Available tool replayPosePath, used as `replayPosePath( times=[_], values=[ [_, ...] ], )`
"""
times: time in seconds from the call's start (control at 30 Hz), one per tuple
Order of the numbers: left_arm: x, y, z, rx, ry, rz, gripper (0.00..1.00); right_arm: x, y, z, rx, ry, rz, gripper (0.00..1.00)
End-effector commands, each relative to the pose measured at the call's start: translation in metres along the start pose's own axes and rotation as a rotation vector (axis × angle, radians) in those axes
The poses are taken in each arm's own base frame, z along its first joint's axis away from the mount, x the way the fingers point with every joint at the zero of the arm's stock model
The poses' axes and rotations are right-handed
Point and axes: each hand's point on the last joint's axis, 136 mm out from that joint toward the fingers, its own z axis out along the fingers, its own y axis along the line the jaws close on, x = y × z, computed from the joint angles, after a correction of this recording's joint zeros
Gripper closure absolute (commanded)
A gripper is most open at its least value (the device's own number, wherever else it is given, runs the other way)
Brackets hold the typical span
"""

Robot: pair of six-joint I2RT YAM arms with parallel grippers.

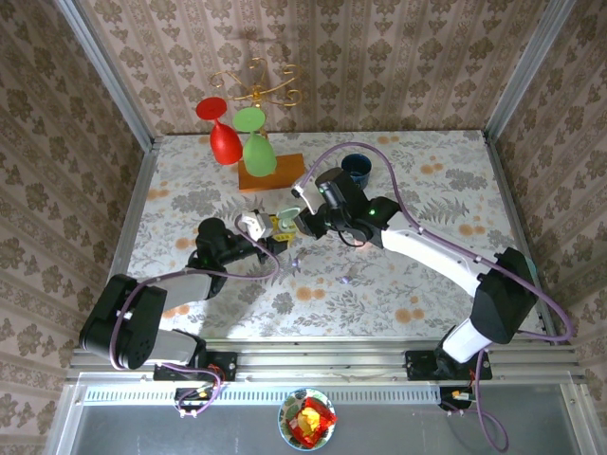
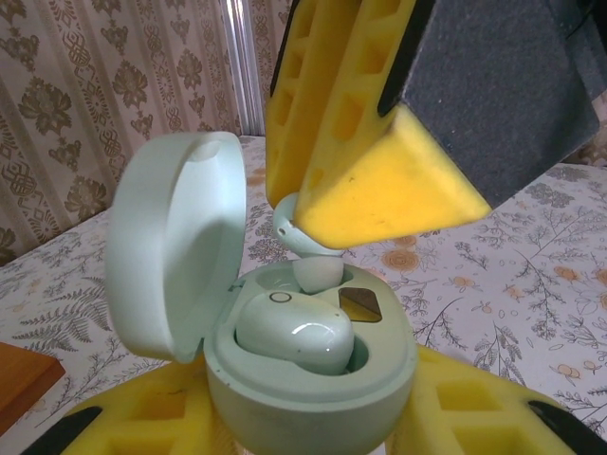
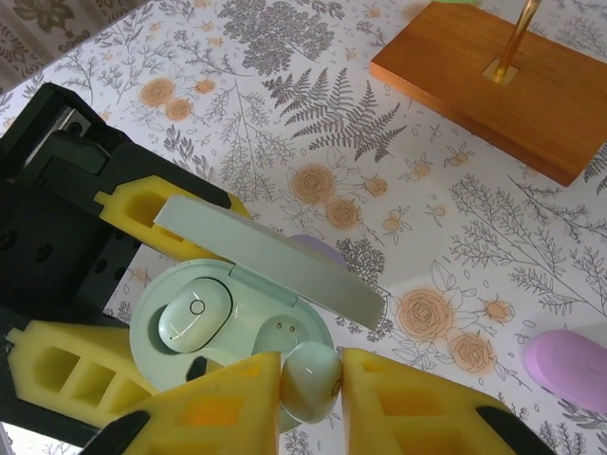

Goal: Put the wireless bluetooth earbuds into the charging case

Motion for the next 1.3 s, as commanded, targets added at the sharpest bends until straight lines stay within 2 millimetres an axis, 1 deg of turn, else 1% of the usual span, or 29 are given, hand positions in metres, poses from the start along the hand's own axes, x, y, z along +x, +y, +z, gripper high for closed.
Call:
replayPosePath(
  times=[0.0,0.13,0.23,0.43,0.63,0.7,0.77,0.87,0.93,1.0,1.03,1.17,1.27],
  values=[
    [-0.015,-0.001,-0.001,0.016,-0.041,0.034,0.63,-0.004,0.006,-0.002,-0.019,0.013,-0.024,0.75],
    [-0.014,-0.001,-0.001,0.018,-0.04,0.034,0.63,-0.004,0.007,-0.004,-0.019,0.016,-0.028,0.75],
    [-0.014,0.0,0.0,0.018,-0.039,0.032,0.63,-0.007,0.01,-0.005,-0.031,0.008,-0.025,0.72],
    [-0.014,-0.001,0.0,0.02,-0.042,0.031,0.63,-0.009,0.011,-0.005,-0.039,0.007,-0.028,0.71],
    [-0.013,0.0,-0.001,0.016,-0.043,0.032,0.63,-0.015,0.017,-0.013,-0.068,-0.023,-0.016,0.65],
    [-0.014,0.001,-0.001,0.013,-0.052,0.034,0.63,-0.018,0.014,-0.018,-0.052,-0.049,0.009,0.61],
    [-0.015,0.0,-0.002,0.013,-0.057,0.036,0.64,-0.023,0.009,-0.024,-0.052,-0.093,0.057,0.54],
    [-0.014,-0.001,-0.003,0.017,-0.055,0.042,0.64,-0.035,0.008,-0.035,-0.108,-0.158,0.132,0.45],
    [-0.014,-0.001,-0.003,0.016,-0.056,0.051,0.64,-0.042,0.011,-0.04,-0.138,-0.188,0.13,0.35],
    [-0.013,-0.002,-0.004,0.016,-0.058,0.061,0.64,-0.047,0.006,-0.037,-0.112,-0.197,0.122,0.26],
    [-0.014,-0.002,-0.004,0.015,-0.061,0.065,0.64,-0.049,0.002,-0.035,-0.093,-0.189,0.124,0.23],
    [-0.017,-0.003,-0.004,0.023,-0.072,0.07,0.64,-0.056,-0.007,-0.021,-0.052,-0.135,0.153,0.21],
    [-0.014,-0.006,-0.005,0.027,-0.069,0.072,0.64,-0.061,-0.013,-0.01,-0.023,-0.112,0.149,0.2]
  ],
)
